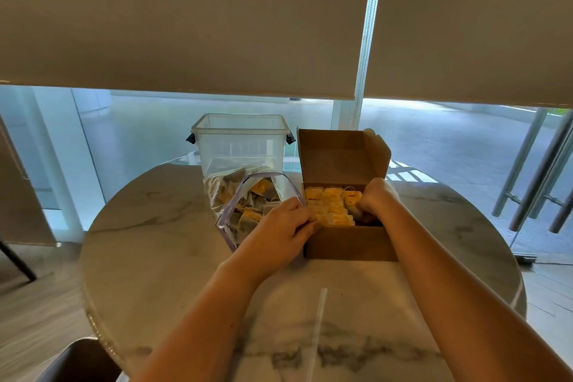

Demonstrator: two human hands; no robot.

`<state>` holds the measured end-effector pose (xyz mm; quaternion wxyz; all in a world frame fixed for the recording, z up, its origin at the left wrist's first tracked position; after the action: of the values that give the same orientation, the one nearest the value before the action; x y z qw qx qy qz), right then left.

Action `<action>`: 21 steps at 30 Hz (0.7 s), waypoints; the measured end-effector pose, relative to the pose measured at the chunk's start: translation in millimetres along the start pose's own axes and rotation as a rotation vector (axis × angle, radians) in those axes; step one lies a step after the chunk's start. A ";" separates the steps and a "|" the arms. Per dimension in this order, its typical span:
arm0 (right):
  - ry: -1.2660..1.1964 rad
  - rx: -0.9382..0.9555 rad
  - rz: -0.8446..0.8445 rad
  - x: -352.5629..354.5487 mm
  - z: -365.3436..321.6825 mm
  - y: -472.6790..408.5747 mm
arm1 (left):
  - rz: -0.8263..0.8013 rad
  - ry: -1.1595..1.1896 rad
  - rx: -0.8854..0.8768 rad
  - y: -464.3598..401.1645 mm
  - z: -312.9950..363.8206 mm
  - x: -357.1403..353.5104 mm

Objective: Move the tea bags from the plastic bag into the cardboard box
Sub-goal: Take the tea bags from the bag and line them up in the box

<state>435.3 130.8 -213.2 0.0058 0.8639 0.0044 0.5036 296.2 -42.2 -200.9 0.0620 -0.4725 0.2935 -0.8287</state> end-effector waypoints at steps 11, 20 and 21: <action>0.228 0.141 0.105 5.3 -14.3 10.9 | -0.014 -0.012 0.009 -0.4 -0.6 -1.4; 0.237 0.185 0.203 32.9 -22.7 32.6 | 0.192 -0.082 -0.040 3.8 7.1 28.5; 0.223 0.226 0.252 38.9 -28.5 40.2 | 0.313 -0.148 -0.069 6.4 8.9 41.9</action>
<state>429.8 91.2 -164.8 -0.1546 0.7917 -0.0466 0.5891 279.6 -67.1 -169.7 0.1956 -0.4824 0.3864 -0.7614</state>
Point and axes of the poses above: each hand's wrist, its own y-axis away from the middle knuckle, its own x-axis out of the back of the hand, z = x × y, the point moved 7 cm from there along -y, towards the middle knuckle, and after that the axes turned 4 degrees about -x, right-handed, at the moved point
